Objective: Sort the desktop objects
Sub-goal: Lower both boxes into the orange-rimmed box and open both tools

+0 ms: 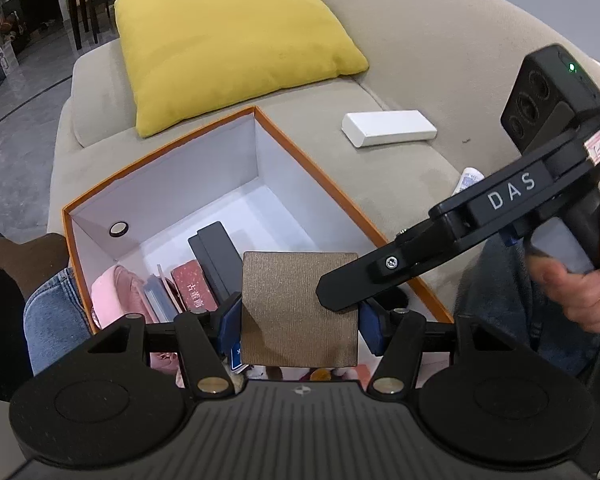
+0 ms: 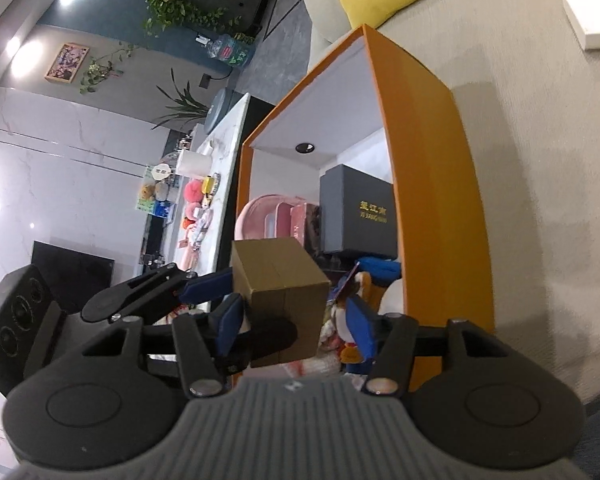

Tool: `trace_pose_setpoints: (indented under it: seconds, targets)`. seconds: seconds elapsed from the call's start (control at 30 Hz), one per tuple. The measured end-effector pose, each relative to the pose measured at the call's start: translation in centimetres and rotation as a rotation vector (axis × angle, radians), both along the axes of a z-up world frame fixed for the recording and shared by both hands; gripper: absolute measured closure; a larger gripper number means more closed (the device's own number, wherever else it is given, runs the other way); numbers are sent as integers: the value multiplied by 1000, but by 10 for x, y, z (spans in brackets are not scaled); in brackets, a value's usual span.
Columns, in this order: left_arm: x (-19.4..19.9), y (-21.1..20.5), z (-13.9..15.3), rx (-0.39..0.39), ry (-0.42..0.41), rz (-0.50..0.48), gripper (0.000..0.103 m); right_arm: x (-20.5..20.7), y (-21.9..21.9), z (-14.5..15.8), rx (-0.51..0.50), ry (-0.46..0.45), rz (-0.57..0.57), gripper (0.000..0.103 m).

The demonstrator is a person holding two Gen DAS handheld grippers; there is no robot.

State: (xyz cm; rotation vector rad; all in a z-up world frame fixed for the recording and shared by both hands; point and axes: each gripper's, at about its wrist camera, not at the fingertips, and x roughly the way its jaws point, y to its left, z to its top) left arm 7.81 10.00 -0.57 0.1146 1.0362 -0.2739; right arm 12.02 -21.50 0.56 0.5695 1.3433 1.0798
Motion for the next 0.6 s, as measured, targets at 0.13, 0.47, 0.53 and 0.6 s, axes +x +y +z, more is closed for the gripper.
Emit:
trace_pose_setpoints:
  seconds: [0.13,0.47,0.53,0.6]
  targets:
    - [3,6,-1,-42,17,28,34,0,2,3,-17,-29,4,56]
    - [-5,22,6,-67,-2,52,33,15,16,43,-159,-239,36,56]
    - [-8,27,6,-47,-15,71,33,18,28,57,-236,-332,70,56]
    - [-11,34,7,-44,-26,94,33,21,41,67,-314,-400,115,56]
